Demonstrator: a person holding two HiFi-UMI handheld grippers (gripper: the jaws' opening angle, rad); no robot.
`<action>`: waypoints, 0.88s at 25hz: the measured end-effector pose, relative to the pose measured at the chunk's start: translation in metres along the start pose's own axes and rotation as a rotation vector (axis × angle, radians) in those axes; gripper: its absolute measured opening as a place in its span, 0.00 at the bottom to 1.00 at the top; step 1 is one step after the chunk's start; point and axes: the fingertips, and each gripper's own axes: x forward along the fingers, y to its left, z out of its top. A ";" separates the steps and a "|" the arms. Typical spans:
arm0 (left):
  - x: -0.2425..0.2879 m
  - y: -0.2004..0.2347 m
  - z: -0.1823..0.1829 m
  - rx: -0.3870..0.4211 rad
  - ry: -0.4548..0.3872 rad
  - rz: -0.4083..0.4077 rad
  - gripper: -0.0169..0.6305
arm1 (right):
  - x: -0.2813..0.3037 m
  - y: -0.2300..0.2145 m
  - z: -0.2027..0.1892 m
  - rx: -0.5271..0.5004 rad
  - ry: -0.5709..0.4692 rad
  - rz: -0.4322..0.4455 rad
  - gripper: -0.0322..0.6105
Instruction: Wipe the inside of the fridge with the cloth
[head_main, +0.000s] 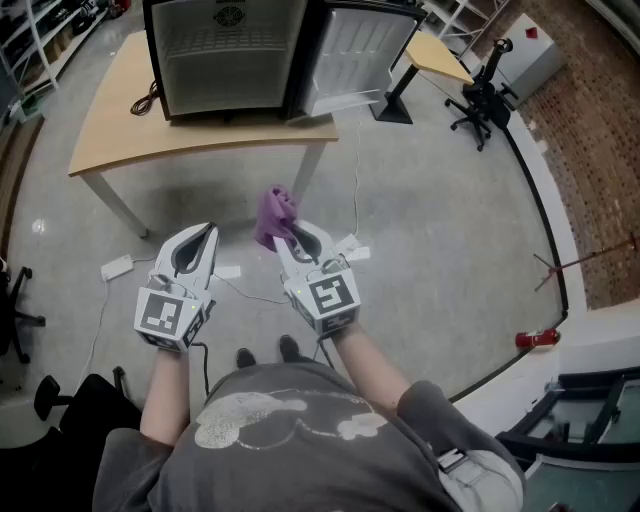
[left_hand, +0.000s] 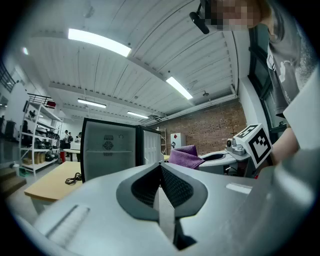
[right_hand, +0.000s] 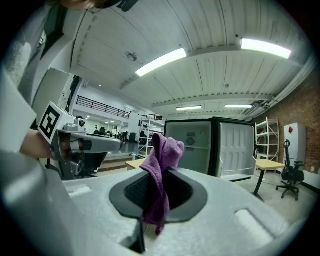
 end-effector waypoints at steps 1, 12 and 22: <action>-0.001 0.001 0.001 0.001 0.000 0.002 0.05 | 0.000 0.001 -0.001 -0.001 0.005 0.000 0.10; -0.011 0.013 -0.005 -0.010 0.021 0.010 0.05 | 0.009 0.016 0.001 -0.013 0.021 0.008 0.10; -0.030 0.029 -0.018 -0.013 0.042 -0.012 0.05 | 0.014 0.024 -0.015 0.082 -0.015 -0.038 0.11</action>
